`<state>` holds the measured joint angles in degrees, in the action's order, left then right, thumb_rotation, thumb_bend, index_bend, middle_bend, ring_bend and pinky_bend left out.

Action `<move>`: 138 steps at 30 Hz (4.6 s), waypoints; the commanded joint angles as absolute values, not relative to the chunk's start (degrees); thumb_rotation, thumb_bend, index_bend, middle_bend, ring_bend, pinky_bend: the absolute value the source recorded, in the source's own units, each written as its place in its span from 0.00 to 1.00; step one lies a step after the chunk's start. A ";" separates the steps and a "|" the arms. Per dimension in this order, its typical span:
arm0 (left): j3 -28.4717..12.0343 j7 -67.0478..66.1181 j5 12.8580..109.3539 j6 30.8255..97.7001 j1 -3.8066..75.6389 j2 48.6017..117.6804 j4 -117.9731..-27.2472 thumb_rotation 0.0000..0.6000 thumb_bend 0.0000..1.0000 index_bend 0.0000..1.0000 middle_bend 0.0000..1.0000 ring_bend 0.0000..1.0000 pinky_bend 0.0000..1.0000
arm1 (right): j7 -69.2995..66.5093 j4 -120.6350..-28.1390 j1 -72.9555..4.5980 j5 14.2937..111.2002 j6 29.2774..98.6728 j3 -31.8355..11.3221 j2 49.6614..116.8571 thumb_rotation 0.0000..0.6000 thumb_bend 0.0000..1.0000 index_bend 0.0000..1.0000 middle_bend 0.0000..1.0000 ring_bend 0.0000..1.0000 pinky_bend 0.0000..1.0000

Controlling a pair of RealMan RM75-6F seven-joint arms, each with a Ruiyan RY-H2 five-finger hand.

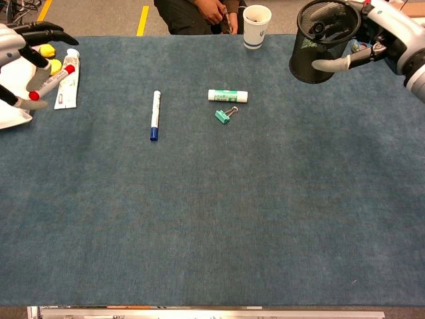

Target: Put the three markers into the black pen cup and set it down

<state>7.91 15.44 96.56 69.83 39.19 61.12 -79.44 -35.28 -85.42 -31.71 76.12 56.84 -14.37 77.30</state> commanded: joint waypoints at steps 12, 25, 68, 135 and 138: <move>4.03 23.77 95.77 69.22 39.11 48.71 -96.55 1.00 0.22 0.69 0.11 0.00 0.13 | -31.29 -81.41 -38.13 76.58 54.14 -15.28 87.39 1.00 0.16 0.39 0.35 0.28 0.30; 1.61 28.46 97.23 69.81 38.23 48.05 -100.69 1.00 0.22 0.69 0.11 0.00 0.13 | -29.29 -76.38 -43.52 76.79 52.21 -15.87 96.52 1.00 0.16 0.39 0.35 0.28 0.30; -1.04 35.53 101.90 64.48 41.62 52.89 -105.24 1.00 0.22 0.68 0.11 0.00 0.13 | -26.45 -59.75 -56.62 74.12 47.24 -20.45 115.43 1.00 0.16 0.39 0.35 0.28 0.30; -2.74 27.03 94.43 65.75 38.51 53.97 -97.32 1.00 0.17 0.01 0.00 0.00 0.04 | -26.64 -72.07 -47.68 72.83 49.86 -18.46 98.09 1.00 0.16 0.39 0.35 0.28 0.30; -2.51 25.03 94.23 65.41 38.11 54.47 -95.10 1.00 0.17 0.04 0.00 0.00 0.04 | -27.03 -75.11 -45.70 72.84 50.71 -18.12 94.20 1.00 0.16 0.39 0.35 0.28 0.30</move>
<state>-2.72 26.04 94.40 65.71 38.42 54.17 -96.26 -26.77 -73.04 -47.26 72.91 49.93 -18.45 96.54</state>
